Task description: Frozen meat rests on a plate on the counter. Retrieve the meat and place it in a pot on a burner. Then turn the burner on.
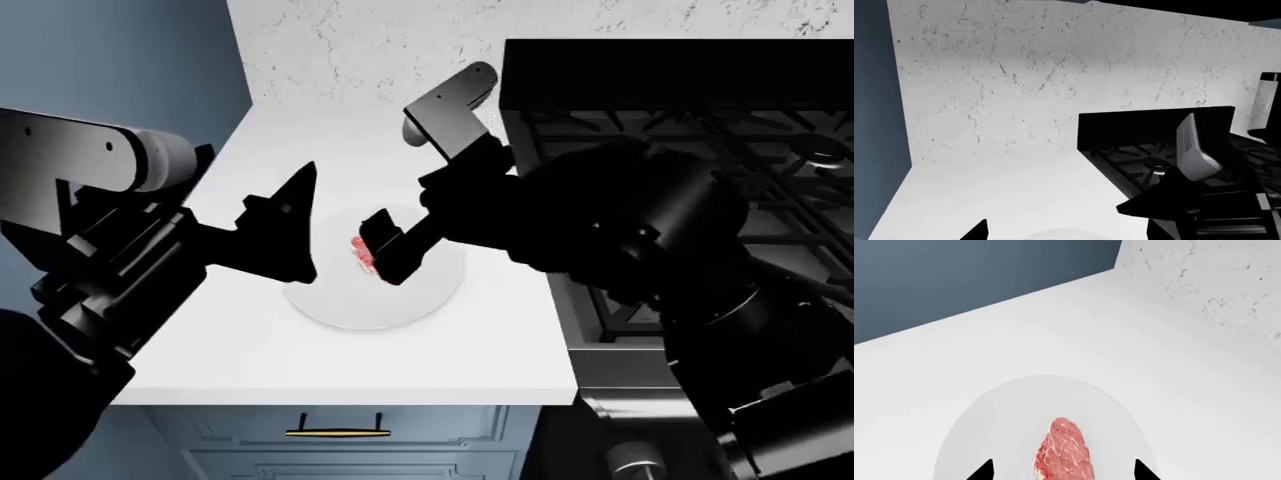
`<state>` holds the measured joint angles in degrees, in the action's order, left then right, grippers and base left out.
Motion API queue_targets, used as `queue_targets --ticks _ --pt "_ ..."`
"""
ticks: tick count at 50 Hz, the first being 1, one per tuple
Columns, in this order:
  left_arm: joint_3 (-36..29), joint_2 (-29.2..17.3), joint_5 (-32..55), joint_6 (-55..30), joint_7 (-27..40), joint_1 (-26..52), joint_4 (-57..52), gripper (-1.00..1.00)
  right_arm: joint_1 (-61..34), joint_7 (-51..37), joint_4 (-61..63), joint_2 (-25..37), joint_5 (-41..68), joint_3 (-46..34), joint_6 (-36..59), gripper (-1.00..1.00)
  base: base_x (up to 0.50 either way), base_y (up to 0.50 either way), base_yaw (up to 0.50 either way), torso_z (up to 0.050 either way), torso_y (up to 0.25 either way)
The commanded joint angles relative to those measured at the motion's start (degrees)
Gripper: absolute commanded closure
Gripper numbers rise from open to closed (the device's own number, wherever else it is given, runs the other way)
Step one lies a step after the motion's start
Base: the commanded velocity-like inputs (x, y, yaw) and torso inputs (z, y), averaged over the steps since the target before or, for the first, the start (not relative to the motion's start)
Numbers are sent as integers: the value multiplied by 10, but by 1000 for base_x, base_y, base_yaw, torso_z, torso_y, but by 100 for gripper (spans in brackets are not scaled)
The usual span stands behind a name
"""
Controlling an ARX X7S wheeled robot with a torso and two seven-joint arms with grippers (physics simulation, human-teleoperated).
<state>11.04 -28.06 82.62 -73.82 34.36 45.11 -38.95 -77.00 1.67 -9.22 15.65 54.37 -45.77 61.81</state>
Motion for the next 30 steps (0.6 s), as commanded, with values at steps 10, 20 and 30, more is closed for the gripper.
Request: queue_targets --ticks 10,20,30 --pt "-19 -5 -58 26 -43 -26 7 -100 1 111 -163 -58 -73 -69 -103 -100 0 0 0 0 0" --pt "-10 -13 -43 29 -31 -34 -2 -100 -2 121 -197 -75 -80 -80 -110 -100 0 0 0 0 0" --pt "-12 -17 -54 36 -37 -44 -1 -100 -1 142 -239 -89 -91 -90 -133 -100 0 0 0 0 0"
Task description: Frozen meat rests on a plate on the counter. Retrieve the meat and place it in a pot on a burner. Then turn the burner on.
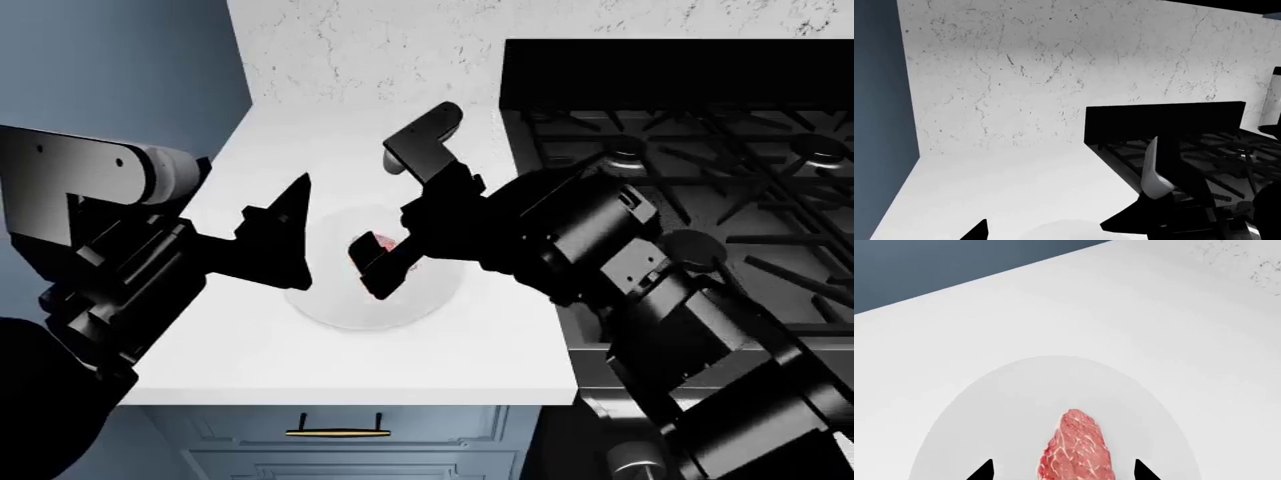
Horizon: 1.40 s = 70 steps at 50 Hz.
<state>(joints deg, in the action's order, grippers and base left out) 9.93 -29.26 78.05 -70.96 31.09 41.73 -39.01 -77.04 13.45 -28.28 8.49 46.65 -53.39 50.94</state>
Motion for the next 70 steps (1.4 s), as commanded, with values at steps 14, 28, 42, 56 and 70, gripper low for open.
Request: queue_targets --ticks 14,28,42,56,70 --pt "-13 -6 -27 18 -14 -16 6 -100 -1 48 -97 -31 -26 -27 -51 -100 0 0 0 0 0" --pt "-26 -6 -40 25 -19 -17 13 -100 2 63 -129 -39 -30 -33 -68 -100 0 0 0 0 0" --pt "-33 -8 -49 33 -23 -21 19 -100 2 77 -160 -49 -37 -42 -87 -100 0 0 0 0 0" --pt "-37 -10 -53 41 -24 -27 21 -100 4 84 -179 -54 -39 -50 -99 -100 0 0 0 0 0" --pt "-43 -11 -59 47 -26 -30 25 -100 3 95 -207 -62 -42 -58 -114 -100 0 0 0 0 0"
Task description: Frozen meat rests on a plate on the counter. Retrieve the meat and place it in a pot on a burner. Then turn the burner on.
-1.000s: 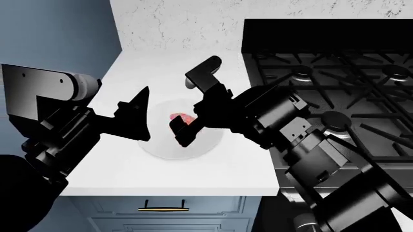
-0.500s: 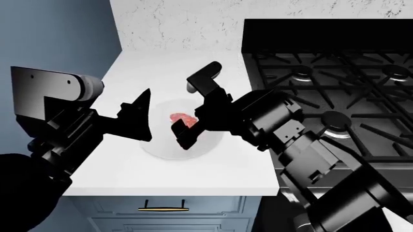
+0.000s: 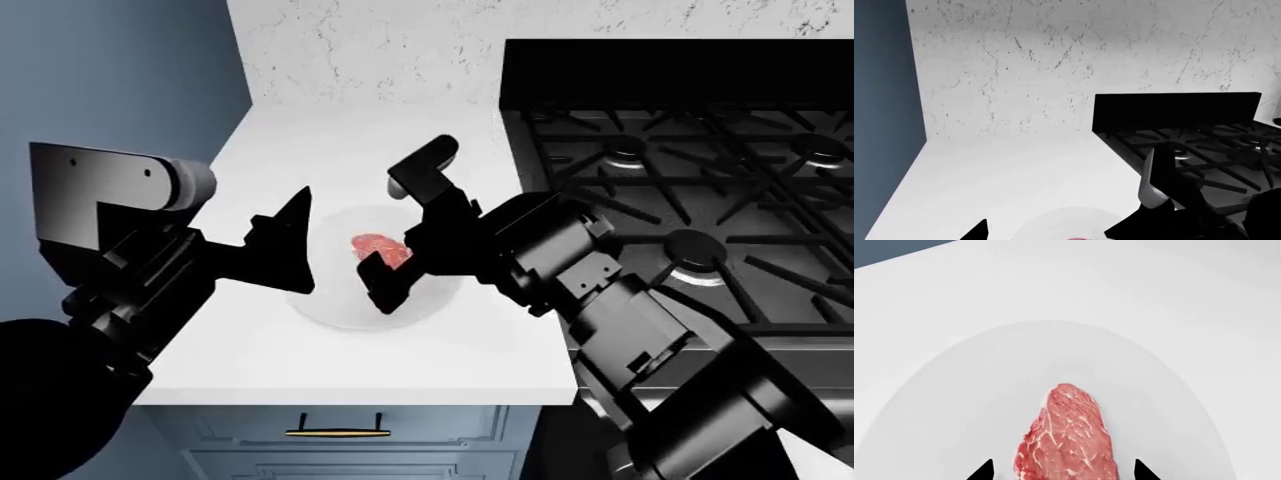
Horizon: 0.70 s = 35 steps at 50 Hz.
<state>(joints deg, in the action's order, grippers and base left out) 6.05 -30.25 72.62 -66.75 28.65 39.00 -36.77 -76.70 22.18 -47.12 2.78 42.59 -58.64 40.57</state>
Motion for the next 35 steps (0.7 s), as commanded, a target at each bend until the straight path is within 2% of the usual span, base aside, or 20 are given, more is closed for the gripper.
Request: queue_targets --ticks 1,35 --pt "-5 -1 -6 6 -2 -3 3 -100 -1 8 -19 -5 -2 -6 -11 -100 0 0 0 0 0" --pt "-12 -7 -15 25 -11 -13 11 -100 -2 19 -59 -17 1 -29 -33 -100 0 0 0 0 0"
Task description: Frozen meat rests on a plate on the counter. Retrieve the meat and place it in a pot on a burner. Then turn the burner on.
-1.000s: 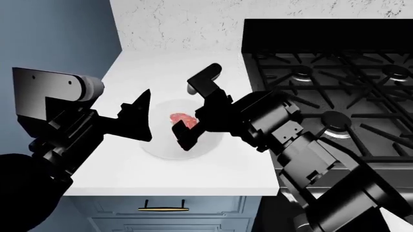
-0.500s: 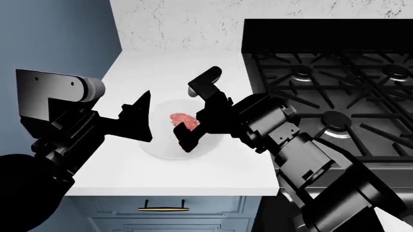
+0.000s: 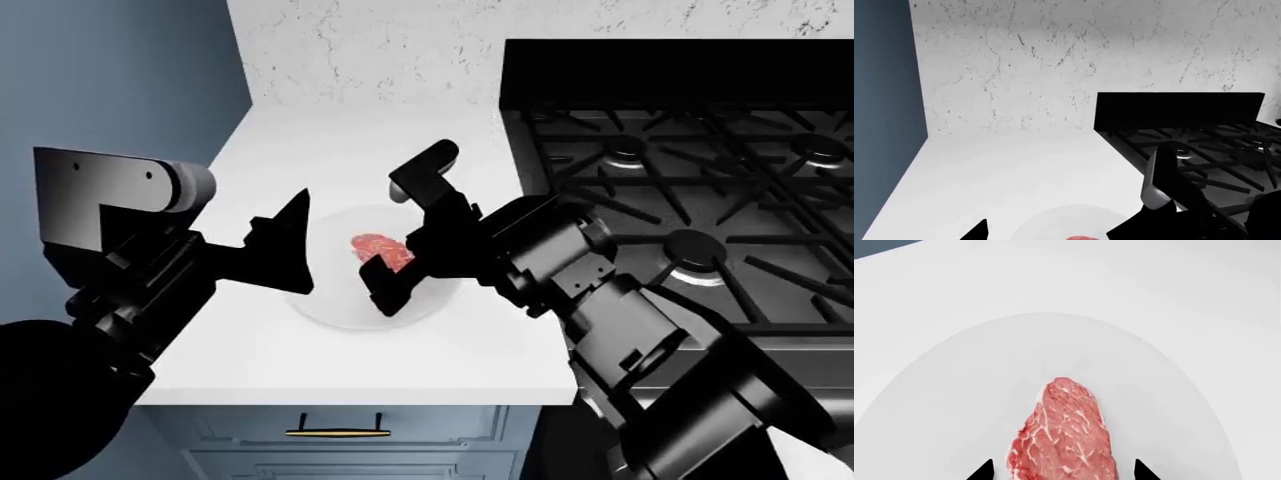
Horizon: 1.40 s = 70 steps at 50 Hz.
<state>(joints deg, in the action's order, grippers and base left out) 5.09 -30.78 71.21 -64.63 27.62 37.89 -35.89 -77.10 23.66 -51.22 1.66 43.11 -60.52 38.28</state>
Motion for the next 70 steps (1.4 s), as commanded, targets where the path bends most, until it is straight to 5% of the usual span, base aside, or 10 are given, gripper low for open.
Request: queue_targets --ticks 1,4,5,22,53,70 --pt "-3 -2 -1 5 0 -1 2 -100 2 4 -19 -6 -4 -11 -11 -100 0 0 0 0 0" --pt "-4 -2 -3 6 -1 -1 4 -100 2 5 -19 -5 -3 -13 -12 -100 0 0 0 0 0" --pt "-4 -2 -3 7 -1 -2 4 -100 2 3 -15 -3 -2 -14 -11 100 0 0 0 0 0" --pt "4 -7 35 -2 27 6 -11 -100 3 -47 72 32 23 3 19 100 0 0 0 0 0" --pt "-2 -16 192 -23 158 64 -65 -100 23 -282 416 212 133 156 75 100 0 0 0 0 0" --pt "-31 -14 222 -22 190 95 -70 -100 40 -351 505 279 199 215 108 100 0 -270 0 0 0"
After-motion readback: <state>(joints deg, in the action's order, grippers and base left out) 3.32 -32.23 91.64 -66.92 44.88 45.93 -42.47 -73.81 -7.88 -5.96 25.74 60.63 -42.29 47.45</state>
